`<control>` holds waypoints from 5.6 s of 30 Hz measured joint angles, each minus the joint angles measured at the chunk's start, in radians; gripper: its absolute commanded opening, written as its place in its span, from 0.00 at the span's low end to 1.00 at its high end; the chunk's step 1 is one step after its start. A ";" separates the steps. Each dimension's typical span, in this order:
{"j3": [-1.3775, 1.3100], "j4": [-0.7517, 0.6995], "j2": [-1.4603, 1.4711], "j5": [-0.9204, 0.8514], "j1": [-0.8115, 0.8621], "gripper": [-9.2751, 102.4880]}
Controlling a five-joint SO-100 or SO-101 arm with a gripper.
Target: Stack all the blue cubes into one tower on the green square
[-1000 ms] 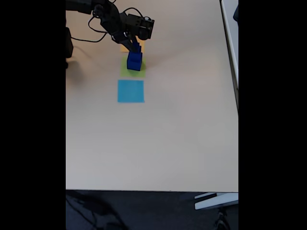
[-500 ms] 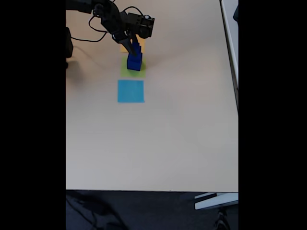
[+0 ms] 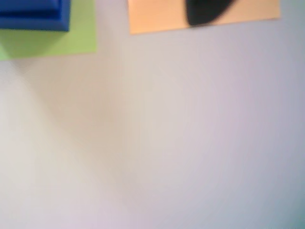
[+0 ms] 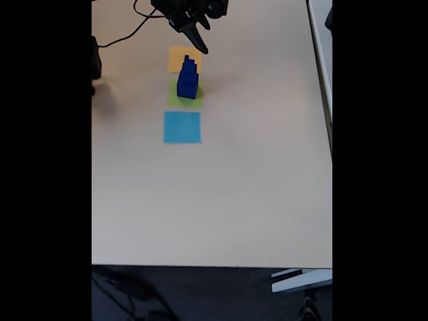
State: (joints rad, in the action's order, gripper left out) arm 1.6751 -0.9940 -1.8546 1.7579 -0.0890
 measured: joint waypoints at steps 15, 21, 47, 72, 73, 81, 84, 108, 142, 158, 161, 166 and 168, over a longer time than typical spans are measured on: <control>-0.149 -0.054 0.241 0.107 -0.215 0.39; 0.040 0.153 0.255 0.086 -0.215 0.39; 0.400 0.586 0.336 0.118 -0.268 0.35; 0.509 0.595 0.313 0.127 -0.225 0.18; 0.512 0.595 0.313 0.121 -0.225 0.18; 0.548 0.607 0.295 0.107 -0.227 0.19; 0.561 0.615 0.287 0.103 -0.225 0.19; 0.560 0.535 0.224 0.080 -0.190 0.08; 0.084 0.009 0.087 -0.132 0.091 0.08; 0.095 -0.041 0.002 -0.181 0.147 0.08; 0.115 -0.041 -0.011 -0.181 0.144 0.08; 0.149 -0.041 -0.018 -0.183 0.146 0.08; 0.158 -0.041 -0.021 -0.184 0.150 0.08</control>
State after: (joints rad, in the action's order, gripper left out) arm 1.8331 -1.0354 -1.8761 1.5739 0.0614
